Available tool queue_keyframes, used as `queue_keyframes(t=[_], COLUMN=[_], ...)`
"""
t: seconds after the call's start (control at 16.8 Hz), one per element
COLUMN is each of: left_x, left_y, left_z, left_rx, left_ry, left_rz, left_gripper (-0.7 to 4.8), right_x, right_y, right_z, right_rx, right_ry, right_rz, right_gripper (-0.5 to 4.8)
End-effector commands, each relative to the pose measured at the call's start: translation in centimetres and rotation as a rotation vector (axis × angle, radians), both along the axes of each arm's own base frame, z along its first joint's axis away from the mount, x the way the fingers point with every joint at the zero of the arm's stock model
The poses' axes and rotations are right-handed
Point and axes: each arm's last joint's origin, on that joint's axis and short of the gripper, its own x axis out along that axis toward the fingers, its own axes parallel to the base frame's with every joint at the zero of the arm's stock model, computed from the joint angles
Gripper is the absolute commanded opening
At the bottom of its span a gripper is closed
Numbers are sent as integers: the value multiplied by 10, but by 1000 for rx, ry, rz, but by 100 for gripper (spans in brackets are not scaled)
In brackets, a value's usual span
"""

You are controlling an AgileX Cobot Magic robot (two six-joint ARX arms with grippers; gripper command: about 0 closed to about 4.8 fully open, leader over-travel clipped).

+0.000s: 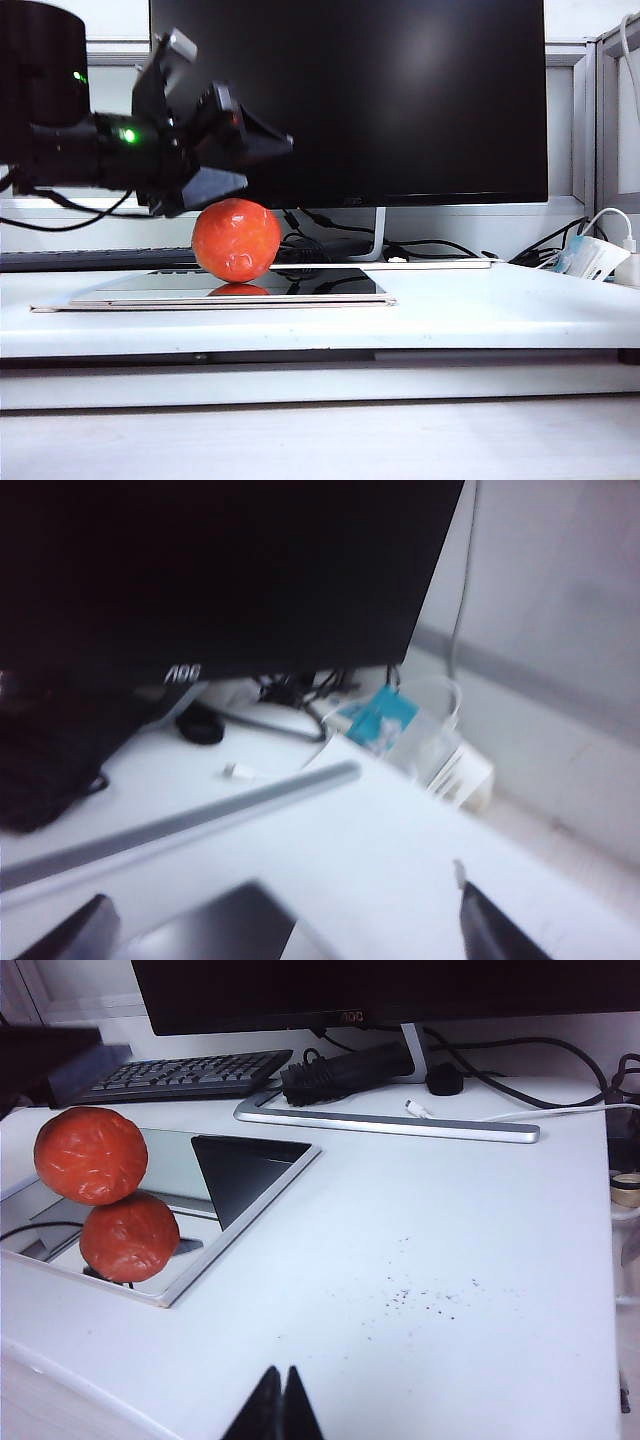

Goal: Place the orange on the center of the mirror.

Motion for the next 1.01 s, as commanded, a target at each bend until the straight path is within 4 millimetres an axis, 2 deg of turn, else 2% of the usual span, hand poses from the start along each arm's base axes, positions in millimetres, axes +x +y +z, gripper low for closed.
queue_keyframes(t=[0.06,0.12,0.18,0.24,0.3,0.42,0.53,0.59,0.71,0.83,0.95,1.01], left_x=[-1,-3,-7,-15,-22,-39,-61,-93,-137,-179,-211,-229], left_y=[1,1,3,7,10,17,25,34,49,70,91,104], left_z=[17,24,33,56,70,101,125,143,161,171,165,158], left_rx=[-65,-88,-115,-148,-174,-191,-164,-11,115,108,137,135], left_ry=[-91,-129,-166,-265,-300,-342,-291,-259,-308,-282,-211,-168], left_rz=[-1,-5,-22,-40,-25,-27,17,221,406,518,592,569], left_gripper=[479,479,423,25,-8,-6,-6,-6,-6,-6,-6,-6], right_x=[0,0,0,0,0,0,0,0,0,0,0,0], right_y=[0,0,0,0,0,0,0,0,0,0,0,0], right_z=[0,0,0,0,0,0,0,0,0,-1,-1,-1], right_rx=[2,2,2,2,2,2,2,2,2,2,1,2], right_ry=[-14,-14,-14,-14,-15,-15,-15,-14,-13,-10,-10,-10], right_rz=[3,3,3,3,3,3,3,3,3,7,6,6], right_gripper=[-1,-1,-1,0,-1,0,0,0,0,0,0,0])
